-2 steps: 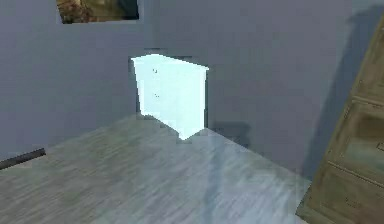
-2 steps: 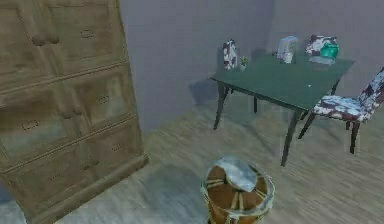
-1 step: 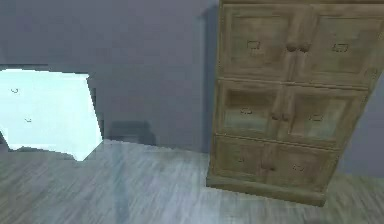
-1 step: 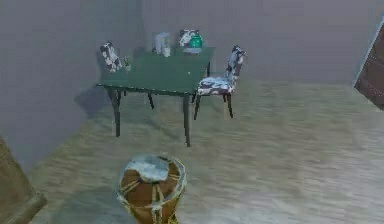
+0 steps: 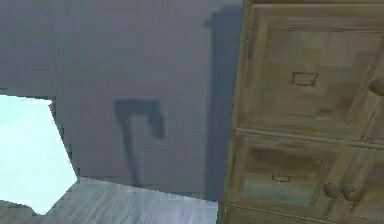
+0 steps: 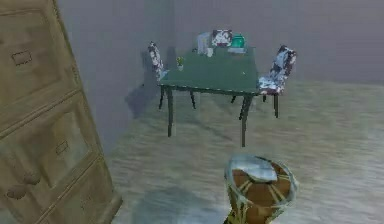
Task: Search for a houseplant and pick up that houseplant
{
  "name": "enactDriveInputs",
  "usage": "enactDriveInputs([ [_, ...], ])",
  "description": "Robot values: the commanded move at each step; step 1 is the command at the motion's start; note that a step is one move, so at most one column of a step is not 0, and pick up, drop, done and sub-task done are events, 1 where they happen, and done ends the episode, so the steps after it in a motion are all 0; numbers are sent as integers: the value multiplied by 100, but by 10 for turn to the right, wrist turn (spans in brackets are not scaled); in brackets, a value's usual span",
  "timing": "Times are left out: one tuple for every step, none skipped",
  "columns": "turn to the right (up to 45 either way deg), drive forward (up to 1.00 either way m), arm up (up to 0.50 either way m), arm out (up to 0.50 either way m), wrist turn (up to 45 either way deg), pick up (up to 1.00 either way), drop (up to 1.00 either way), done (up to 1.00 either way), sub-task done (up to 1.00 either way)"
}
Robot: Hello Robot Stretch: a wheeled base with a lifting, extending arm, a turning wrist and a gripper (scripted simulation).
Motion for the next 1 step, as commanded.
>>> enactDriveInputs([
  [450, 0, 0, 0, 0, 0, 0, 0, 0],
])
